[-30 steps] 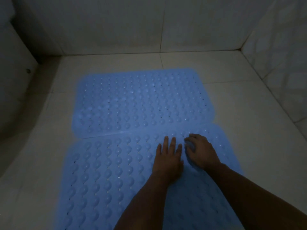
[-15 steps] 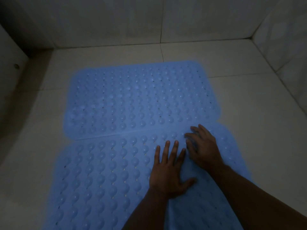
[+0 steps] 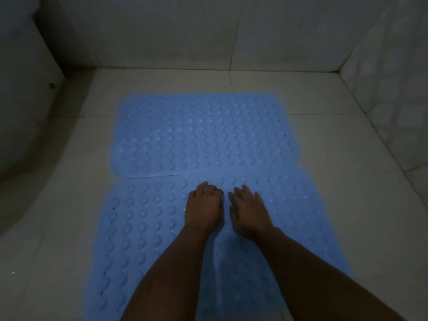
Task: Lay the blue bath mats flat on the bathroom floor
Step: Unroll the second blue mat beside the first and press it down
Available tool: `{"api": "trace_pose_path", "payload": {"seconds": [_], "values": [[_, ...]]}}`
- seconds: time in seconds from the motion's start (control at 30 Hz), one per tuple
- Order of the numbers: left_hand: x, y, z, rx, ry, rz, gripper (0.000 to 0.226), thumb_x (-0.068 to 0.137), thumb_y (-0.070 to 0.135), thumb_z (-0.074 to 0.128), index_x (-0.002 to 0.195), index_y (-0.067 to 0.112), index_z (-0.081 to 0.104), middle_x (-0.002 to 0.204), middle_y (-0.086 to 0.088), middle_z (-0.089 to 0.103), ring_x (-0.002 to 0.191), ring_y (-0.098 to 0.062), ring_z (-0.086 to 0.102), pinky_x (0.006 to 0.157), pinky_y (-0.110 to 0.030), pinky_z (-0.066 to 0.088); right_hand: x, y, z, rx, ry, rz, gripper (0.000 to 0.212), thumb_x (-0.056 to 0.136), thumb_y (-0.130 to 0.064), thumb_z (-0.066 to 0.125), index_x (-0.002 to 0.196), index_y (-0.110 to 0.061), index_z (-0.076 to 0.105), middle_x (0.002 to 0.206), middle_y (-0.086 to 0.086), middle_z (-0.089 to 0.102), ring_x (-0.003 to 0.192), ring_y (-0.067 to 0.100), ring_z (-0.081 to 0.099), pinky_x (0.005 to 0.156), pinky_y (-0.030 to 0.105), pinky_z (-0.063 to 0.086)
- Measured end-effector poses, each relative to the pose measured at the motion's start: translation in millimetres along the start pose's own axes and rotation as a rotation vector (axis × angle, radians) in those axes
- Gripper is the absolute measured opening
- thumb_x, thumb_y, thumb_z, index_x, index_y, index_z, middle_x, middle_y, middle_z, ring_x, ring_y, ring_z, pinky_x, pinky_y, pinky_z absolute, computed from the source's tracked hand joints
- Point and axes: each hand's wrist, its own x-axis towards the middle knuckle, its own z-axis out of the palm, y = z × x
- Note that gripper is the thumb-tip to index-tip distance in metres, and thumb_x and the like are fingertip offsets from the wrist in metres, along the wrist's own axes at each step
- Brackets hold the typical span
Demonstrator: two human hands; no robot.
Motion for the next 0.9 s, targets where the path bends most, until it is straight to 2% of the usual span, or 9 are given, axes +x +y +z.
{"api": "trace_pose_path", "payload": {"seconds": [0.07, 0.17, 0.3, 0.47, 0.63, 0.7, 0.77, 0.83, 0.9], "values": [[-7.9, -14.3, -1.8, 0.036, 0.029, -0.046, 0.040, 0.081, 0.031, 0.042, 0.102, 0.021, 0.075, 0.115, -0.002, 0.073, 0.123, -0.031, 0.063, 0.090, -0.042, 0.052, -7.2, -19.1, 26.6, -0.005, -0.025, -0.016, 0.067, 0.097, -0.045, 0.026, 0.154, -0.012, 0.036, 0.165, 0.012, 0.024, 0.154, 0.032, 0.015, 0.123, 0.056, 0.014], [-16.1, -31.2, 0.9, 0.068, 0.045, -0.067, 0.038, 0.078, 0.029, 0.059, 0.112, 0.020, 0.073, 0.126, -0.004, 0.069, 0.131, -0.033, 0.056, 0.097, -0.044, 0.049, -8.9, -26.1, 57.5, -0.091, 0.011, -0.030, 0.077, 0.093, -0.055, 0.033, 0.153, -0.007, 0.037, 0.163, 0.019, 0.024, 0.151, 0.036, 0.023, 0.118, 0.062, 0.018], [-20.2, -45.8, 5.6, 0.057, 0.063, -0.061, 0.047, 0.081, 0.035, 0.045, 0.118, 0.019, 0.070, 0.133, -0.006, 0.065, 0.138, -0.035, 0.050, 0.103, -0.047, 0.045, -11.3, -24.7, 65.9, -0.165, 0.107, -0.045, 0.082, 0.097, -0.064, 0.029, 0.158, -0.010, 0.023, 0.167, 0.014, 0.011, 0.156, 0.029, 0.008, 0.122, 0.059, 0.013], [-27.6, -55.6, 16.5, 0.030, 0.167, -0.085, 0.045, 0.093, 0.037, 0.049, 0.130, 0.017, 0.065, 0.143, -0.009, 0.059, 0.146, -0.035, 0.041, 0.109, -0.049, 0.040, -14.4, -25.8, 67.4, -0.174, 0.163, -0.060, 0.084, 0.098, -0.067, 0.026, 0.159, -0.010, 0.019, 0.169, 0.009, 0.004, 0.156, 0.026, 0.001, 0.122, 0.058, 0.011], [-37.8, -67.4, 13.7, 0.100, 0.185, -0.119, 0.043, 0.096, 0.039, 0.053, 0.134, 0.021, 0.064, 0.149, -0.007, 0.055, 0.150, -0.036, 0.033, 0.118, -0.065, 0.021, -11.6, -24.1, 65.4, -0.144, 0.085, -0.042, 0.088, 0.094, -0.071, 0.023, 0.160, -0.012, 0.017, 0.169, 0.007, 0.005, 0.156, 0.024, 0.000, 0.123, 0.057, 0.008], [-34.3, -68.5, 8.5, 0.099, 0.181, -0.133, 0.044, 0.096, 0.039, 0.052, 0.133, 0.019, 0.064, 0.149, -0.008, 0.055, 0.149, -0.037, 0.034, 0.118, -0.067, 0.019, -3.9, -30.7, 54.5, -0.095, 0.010, 0.008, 0.086, 0.093, -0.071, 0.016, 0.159, -0.016, 0.023, 0.169, 0.005, 0.010, 0.156, 0.023, 0.007, 0.124, 0.054, 0.010], [-31.4, -63.2, 3.8, 0.067, 0.179, -0.100, 0.046, 0.097, 0.038, 0.048, 0.135, 0.017, 0.064, 0.150, -0.010, 0.053, 0.149, -0.038, 0.033, 0.117, -0.068, 0.021, 9.8, -38.9, 27.0, -0.038, -0.047, 0.080, 0.072, 0.096, -0.065, 0.023, 0.147, -0.020, 0.045, 0.163, 0.006, 0.031, 0.150, 0.024, 0.029, 0.120, 0.046, 0.025], [-30.5, -55.1, 6.9, 0.052, 0.139, -0.034, 0.048, 0.097, 0.038, 0.044, 0.136, 0.017, 0.063, 0.152, -0.010, 0.051, 0.150, -0.039, 0.032, 0.117, -0.066, 0.024, 24.9, -43.9, -6.4, -0.049, -0.017, 0.104, 0.047, 0.098, -0.054, 0.040, 0.122, -0.023, 0.065, 0.135, 0.007, 0.062, 0.126, 0.029, 0.058, 0.101, 0.038, 0.046], [-31.6, -46.2, 18.4, 0.049, 0.044, 0.011, 0.051, 0.098, 0.041, 0.041, 0.140, 0.019, 0.059, 0.157, -0.011, 0.045, 0.152, -0.039, 0.026, 0.118, -0.064, 0.025, 35.9, -42.7, -29.0, -0.039, 0.058, 0.089, 0.035, 0.096, -0.046, 0.050, 0.116, -0.024, 0.068, 0.116, 0.006, 0.072, 0.111, 0.031, 0.066, 0.091, 0.036, 0.051]]}}
